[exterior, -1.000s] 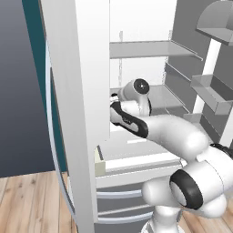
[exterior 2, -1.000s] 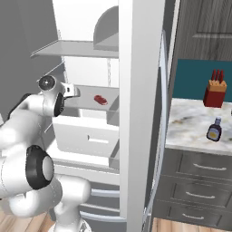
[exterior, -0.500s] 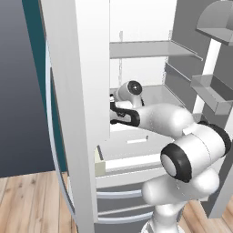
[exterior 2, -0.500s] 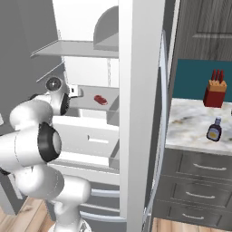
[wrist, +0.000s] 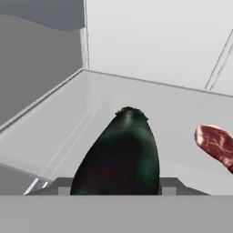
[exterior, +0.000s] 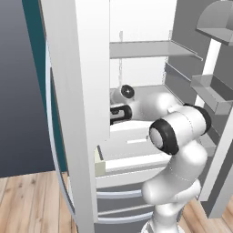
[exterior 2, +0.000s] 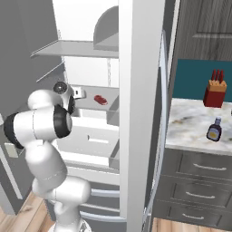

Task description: Place the mustard and condiment bottle from the counter to the top shelf of the fridge. If the existing items in the fridge are on the top shelf, move them to other shelves.

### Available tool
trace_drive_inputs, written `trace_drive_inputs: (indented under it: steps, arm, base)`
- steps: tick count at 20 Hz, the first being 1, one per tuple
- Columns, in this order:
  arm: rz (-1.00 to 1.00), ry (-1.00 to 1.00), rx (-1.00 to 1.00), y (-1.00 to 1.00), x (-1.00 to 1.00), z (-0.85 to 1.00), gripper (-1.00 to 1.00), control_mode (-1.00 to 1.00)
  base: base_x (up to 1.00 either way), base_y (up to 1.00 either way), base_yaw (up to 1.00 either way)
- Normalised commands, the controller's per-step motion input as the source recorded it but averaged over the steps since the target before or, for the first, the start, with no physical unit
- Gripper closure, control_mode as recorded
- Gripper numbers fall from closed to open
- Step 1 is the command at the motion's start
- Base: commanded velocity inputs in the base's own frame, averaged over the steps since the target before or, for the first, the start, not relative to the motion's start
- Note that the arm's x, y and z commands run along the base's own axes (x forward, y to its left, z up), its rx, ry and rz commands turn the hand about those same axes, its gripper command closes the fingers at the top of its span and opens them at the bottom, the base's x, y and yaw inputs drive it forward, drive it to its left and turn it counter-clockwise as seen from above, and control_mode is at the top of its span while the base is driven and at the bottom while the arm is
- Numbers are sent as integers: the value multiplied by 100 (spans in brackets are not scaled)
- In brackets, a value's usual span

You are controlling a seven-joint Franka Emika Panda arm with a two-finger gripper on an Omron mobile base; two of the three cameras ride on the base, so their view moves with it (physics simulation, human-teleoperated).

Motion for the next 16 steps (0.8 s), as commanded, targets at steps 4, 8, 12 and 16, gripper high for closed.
trace_drive_inputs:
  steps: [4, 8, 12, 16]
  arm:
    - [0, -3, 0, 27, 75, -31, 100, -100]
    - [0, -4, 0, 31, 81, -33, 100, -100]
    - [-2, -4, 0, 39, 87, -34, 100, -100]
    - [-10, 0, 0, 45, 70, -10, -100, -100]
  base:
    - [0, 0, 0]
    - [0, 0, 0]
    - [0, 0, 0]
    - [0, 0, 0]
